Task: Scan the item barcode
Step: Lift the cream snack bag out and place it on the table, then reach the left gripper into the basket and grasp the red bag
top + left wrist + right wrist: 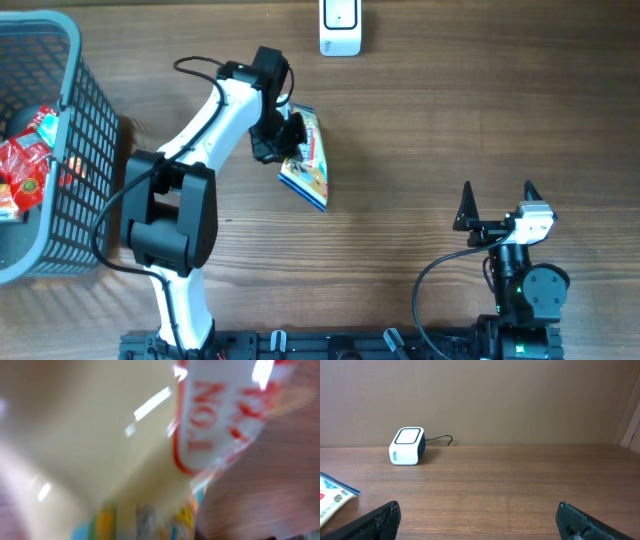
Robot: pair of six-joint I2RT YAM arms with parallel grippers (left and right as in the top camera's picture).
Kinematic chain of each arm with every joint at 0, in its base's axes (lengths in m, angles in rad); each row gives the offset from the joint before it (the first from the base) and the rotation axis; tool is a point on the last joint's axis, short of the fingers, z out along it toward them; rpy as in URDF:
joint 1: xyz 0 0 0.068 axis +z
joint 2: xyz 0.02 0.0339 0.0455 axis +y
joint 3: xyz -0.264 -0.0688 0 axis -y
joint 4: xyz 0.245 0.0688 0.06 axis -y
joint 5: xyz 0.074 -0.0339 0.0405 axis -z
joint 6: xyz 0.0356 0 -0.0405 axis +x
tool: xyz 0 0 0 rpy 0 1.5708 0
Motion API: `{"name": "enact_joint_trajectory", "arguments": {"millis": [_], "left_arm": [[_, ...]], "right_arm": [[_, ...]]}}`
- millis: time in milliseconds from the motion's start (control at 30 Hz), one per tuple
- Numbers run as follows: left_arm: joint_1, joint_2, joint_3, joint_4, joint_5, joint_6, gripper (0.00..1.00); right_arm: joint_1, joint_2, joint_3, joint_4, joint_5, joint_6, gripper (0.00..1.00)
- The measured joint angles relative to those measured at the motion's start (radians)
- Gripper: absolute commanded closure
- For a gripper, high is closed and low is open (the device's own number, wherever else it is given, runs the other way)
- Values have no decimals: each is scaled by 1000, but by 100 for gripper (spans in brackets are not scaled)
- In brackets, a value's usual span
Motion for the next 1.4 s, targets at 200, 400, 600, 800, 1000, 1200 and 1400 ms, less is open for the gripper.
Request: {"name": "enact_joint_trajectory", "arguments": {"millis": [200, 400, 600, 800, 1000, 1200, 1400], "left_arm": [[-11, 0, 11, -60, 21, 8, 0], [76, 3, 195, -317, 8, 16, 0], [173, -4, 559, -506, -90, 21, 0], [258, -78, 881, -537, -252, 4, 0], [531, -246, 1019, -527, -456, -82, 0], [791, -260, 1027, -563, -566, -110, 0], [953, -167, 955, -579, -583, -113, 0]], "right_arm": [[0, 0, 0, 0, 0, 0, 0], [0, 0, 0, 0, 0, 0, 0], [0, 0, 0, 0, 0, 0, 0], [0, 0, 0, 0, 0, 0, 0], [0, 0, 0, 0, 0, 0, 0], [0, 0, 0, 0, 0, 0, 0], [0, 0, 0, 0, 0, 0, 0]]}}
